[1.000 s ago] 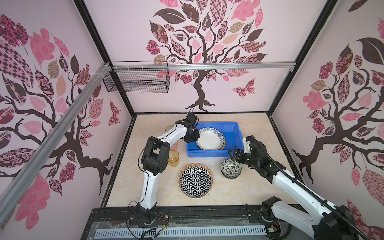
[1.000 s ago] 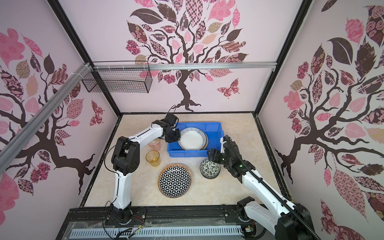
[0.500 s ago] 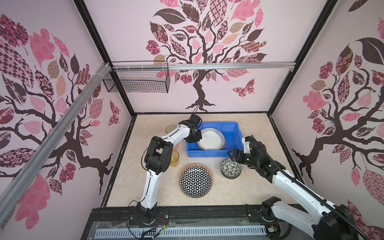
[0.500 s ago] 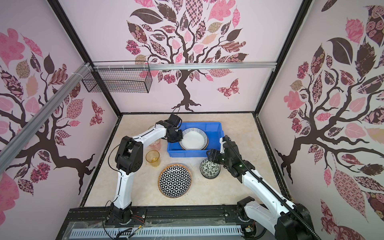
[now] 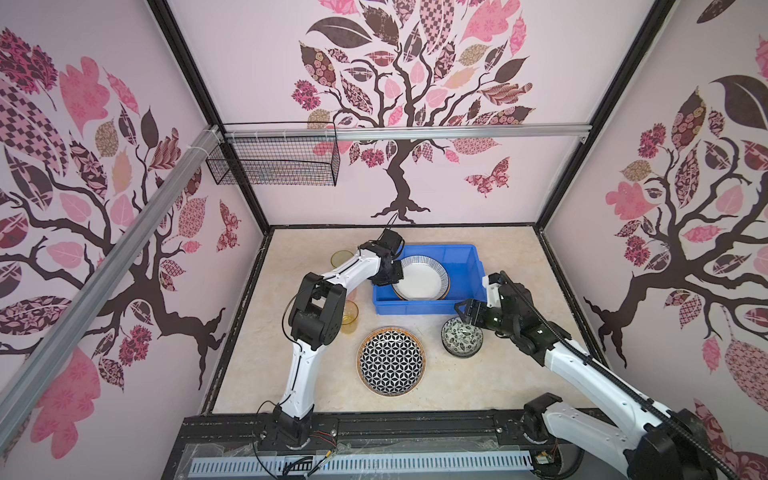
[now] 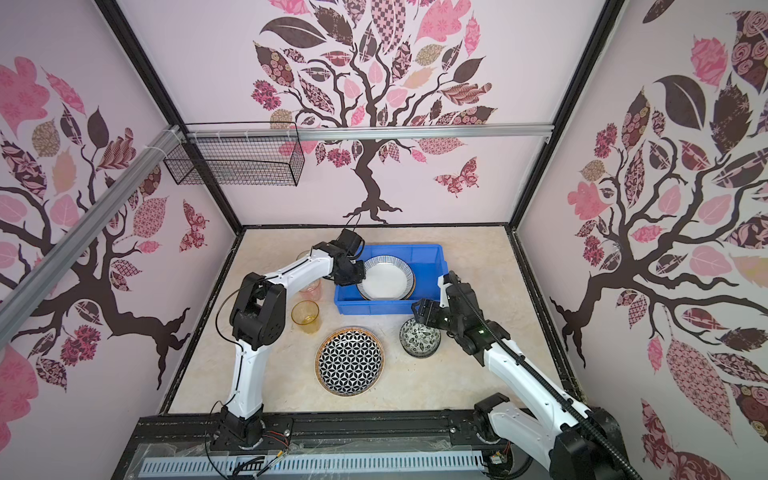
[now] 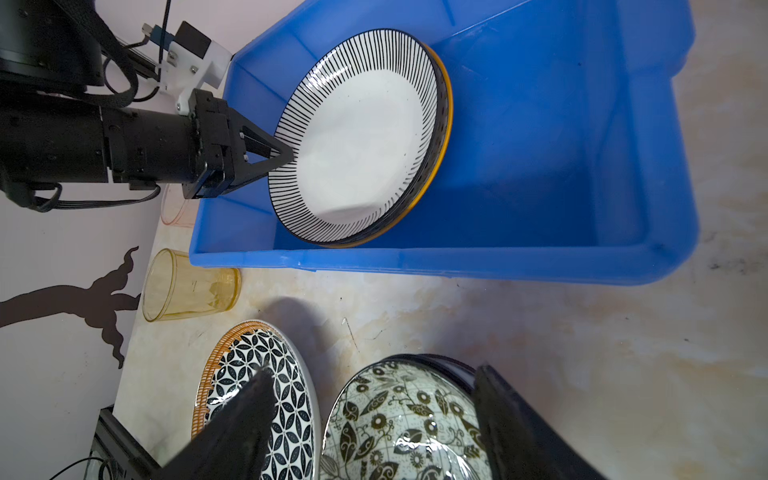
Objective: Place the mixed dishes into the plastic bin
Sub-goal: 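Open the left gripper to release the striped plate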
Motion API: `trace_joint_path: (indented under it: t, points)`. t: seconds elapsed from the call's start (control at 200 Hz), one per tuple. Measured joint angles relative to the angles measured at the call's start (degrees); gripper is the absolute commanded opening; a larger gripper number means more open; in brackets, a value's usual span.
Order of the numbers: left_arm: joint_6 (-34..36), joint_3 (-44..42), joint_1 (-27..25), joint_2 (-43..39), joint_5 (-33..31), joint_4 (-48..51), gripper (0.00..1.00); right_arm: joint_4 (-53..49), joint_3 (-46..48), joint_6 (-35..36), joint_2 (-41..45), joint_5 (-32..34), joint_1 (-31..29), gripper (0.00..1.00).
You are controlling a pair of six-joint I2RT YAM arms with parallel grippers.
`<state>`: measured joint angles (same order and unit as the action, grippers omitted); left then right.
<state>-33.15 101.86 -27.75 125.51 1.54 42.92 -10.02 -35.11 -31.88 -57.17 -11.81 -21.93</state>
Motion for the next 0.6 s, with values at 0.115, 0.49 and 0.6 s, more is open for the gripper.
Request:
trace_joint_path:
  t: [0.115,0.49,0.6]
  points:
    - [0.3,0.0,0.0,-0.1,0.1,0.2,0.2,-0.2,-0.1,0.3,0.0,-0.5,0.0,0.78]
    - [1.8,-1.1,0.7,-6.5,-1.3,4.6,0.23,-1.1,-1.8,1.8,-0.7,-2.5,0.0,0.76]
    - [2.2,-1.7,0.8,-9.4,-1.5,5.4,0.23,-1.3,-2.4,2.0,-0.8,-3.6,0.0,0.74]
